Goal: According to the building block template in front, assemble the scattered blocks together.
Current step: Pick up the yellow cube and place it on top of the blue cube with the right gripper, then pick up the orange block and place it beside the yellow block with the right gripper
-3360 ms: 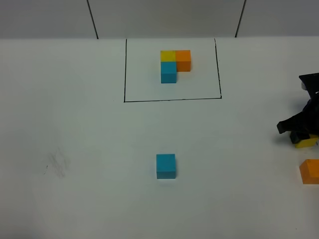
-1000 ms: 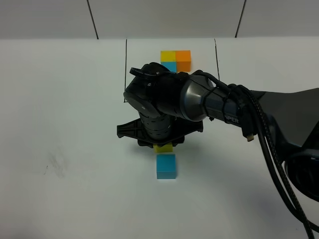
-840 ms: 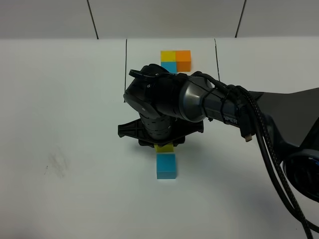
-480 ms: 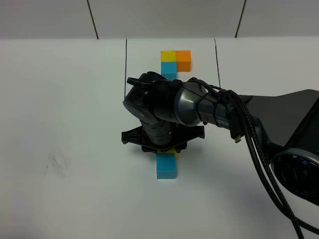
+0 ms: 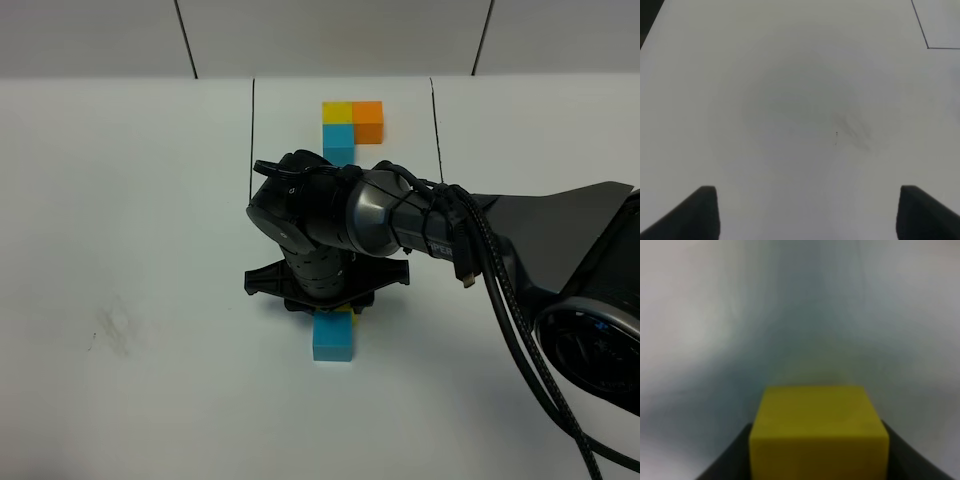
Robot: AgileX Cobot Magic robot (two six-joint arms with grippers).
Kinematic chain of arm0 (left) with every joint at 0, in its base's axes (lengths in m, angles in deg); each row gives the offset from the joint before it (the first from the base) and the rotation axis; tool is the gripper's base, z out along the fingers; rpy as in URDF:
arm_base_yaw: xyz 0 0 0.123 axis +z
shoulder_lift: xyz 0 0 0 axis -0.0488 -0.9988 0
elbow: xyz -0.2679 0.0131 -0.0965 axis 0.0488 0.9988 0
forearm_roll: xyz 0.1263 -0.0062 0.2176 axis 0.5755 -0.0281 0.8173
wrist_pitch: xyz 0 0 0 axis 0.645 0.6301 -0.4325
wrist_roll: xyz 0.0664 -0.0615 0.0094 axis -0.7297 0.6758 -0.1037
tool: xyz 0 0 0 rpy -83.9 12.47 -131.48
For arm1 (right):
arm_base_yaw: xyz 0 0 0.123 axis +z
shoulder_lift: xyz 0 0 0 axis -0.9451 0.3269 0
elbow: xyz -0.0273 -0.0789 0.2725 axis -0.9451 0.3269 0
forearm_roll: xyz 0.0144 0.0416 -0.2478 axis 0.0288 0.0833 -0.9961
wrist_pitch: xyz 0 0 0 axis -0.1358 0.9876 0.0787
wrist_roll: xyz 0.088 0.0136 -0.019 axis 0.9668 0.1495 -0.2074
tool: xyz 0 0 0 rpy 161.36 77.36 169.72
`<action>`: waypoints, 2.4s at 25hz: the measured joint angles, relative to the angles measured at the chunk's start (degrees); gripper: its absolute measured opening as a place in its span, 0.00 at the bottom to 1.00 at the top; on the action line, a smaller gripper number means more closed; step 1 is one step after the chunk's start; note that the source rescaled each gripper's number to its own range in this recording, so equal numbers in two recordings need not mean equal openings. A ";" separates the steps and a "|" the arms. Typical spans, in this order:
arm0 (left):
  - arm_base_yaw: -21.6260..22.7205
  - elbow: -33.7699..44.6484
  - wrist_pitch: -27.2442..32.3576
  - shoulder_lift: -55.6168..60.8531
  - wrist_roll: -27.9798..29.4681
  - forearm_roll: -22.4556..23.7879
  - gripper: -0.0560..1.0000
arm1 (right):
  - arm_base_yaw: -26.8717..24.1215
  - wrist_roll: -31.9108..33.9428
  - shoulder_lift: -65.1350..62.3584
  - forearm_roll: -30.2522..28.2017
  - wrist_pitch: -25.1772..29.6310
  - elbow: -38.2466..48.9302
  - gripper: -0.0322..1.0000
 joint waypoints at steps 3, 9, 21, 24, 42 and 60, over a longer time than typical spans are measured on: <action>0.00 0.00 0.00 0.00 0.00 0.00 0.56 | 0.00 -0.06 0.00 -0.06 0.00 0.00 0.05; 0.00 0.00 0.00 0.00 0.00 0.00 0.56 | 0.00 -0.07 0.00 0.01 -0.14 0.00 0.05; 0.00 0.00 -0.04 0.00 -0.10 0.00 0.56 | 0.00 -0.44 0.30 1.46 -2.95 0.00 0.23; 0.00 0.00 -0.04 0.00 -0.10 0.00 0.56 | 0.00 -0.71 0.18 -0.56 -3.19 0.00 0.49; 0.00 0.00 -0.04 0.00 -0.12 0.00 0.56 | -13.32 -12.09 -26.09 -26.32 9.59 0.47 0.83; 0.00 0.00 -0.04 0.00 -0.12 0.00 0.56 | -55.63 -59.74 -49.89 -5.35 10.52 4.79 0.79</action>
